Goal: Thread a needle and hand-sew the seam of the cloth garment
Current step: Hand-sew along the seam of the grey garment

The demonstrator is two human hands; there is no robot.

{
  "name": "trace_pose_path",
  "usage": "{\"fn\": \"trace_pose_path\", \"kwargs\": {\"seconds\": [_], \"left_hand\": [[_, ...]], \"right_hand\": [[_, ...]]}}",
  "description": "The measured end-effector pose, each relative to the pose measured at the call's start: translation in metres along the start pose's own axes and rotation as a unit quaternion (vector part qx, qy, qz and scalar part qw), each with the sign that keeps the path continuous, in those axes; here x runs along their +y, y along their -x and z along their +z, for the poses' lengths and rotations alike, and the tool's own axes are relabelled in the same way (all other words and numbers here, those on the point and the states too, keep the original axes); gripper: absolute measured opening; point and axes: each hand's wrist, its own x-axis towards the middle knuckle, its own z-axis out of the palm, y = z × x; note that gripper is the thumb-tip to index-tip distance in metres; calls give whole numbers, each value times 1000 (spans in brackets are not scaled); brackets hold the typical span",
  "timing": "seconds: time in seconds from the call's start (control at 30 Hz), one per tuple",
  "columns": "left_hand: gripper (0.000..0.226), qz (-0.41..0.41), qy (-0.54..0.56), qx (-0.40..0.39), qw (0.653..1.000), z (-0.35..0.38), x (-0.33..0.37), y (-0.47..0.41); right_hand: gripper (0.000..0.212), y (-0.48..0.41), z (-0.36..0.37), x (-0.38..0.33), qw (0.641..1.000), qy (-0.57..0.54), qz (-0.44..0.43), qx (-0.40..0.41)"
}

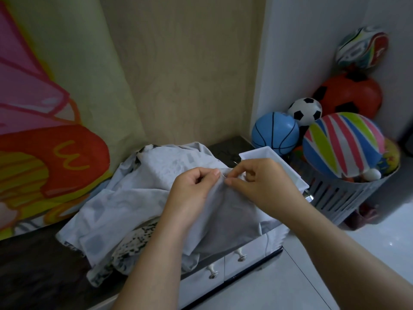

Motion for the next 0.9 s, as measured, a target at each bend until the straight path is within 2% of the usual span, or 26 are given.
{"fn": "trace_pose_path", "kwargs": {"seconds": [0.17, 0.37, 0.57, 0.77, 0.83, 0.87, 0.9], "left_hand": [[18, -21, 14, -9, 1000, -2, -2, 0], [18, -36, 6, -18, 999, -2, -2, -1], [18, -42, 9, -21, 999, -3, -3, -2], [18, -41, 10, -29, 999, -4, -6, -3], [19, -50, 7, -28, 998, -5, -6, -3], [20, -53, 4, -23, 998, -6, -7, -4], [21, -55, -3, -16, 998, -6, -8, -5]], "right_hand": [[12, -3, 2, 0, 998, -55, -21, -1], [15, -2, 8, 1, 999, 32, -18, -28], [15, -3, 1, 1, 998, -58, -40, -4], [16, -1, 3, 0, 996, -81, -33, 0], [15, -1, 0, -3, 986, -168, -23, -2], [16, -1, -4, -7, 967, -252, -23, -2], [19, -1, -9, -12, 934, -357, -28, -5]]}}
